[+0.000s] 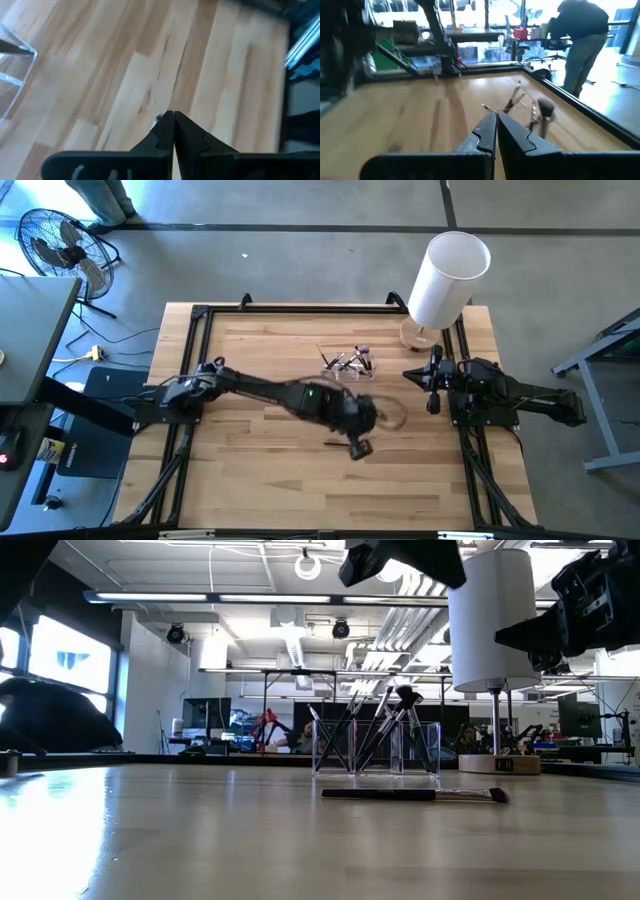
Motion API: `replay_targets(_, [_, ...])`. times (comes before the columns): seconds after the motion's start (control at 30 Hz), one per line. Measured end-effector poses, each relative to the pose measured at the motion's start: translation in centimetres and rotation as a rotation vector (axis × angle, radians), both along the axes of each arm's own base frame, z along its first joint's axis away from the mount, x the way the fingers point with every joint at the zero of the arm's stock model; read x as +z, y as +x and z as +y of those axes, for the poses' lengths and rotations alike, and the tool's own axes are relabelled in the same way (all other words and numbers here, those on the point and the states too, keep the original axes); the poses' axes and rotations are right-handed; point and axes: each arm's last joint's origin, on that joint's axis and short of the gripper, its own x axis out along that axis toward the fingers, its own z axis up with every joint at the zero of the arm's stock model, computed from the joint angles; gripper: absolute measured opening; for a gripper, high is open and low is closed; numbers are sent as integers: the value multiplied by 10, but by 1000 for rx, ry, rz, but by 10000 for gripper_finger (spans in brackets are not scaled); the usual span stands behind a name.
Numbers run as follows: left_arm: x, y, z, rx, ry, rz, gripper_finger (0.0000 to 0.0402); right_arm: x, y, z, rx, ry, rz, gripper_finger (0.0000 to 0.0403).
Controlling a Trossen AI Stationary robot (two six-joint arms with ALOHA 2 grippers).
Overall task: Put items in baskets/containers
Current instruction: Put the eyeshadow brush into the middle section of the transparent organizer
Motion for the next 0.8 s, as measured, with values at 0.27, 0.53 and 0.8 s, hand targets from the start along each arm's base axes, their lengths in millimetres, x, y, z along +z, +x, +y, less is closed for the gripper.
replay_targets(0.27, [-35,-31,-26,10,238,78,1,19,6,7,193,-62,-134,2])
replay_targets(0.53, [-59,-110,5,-87,201,-25,0,65,59,19,108,-91,86,1])
replay_targets(0.8, [-71,-196,32,-72,159,-189,0,94,143,58,105,-44,689,1])
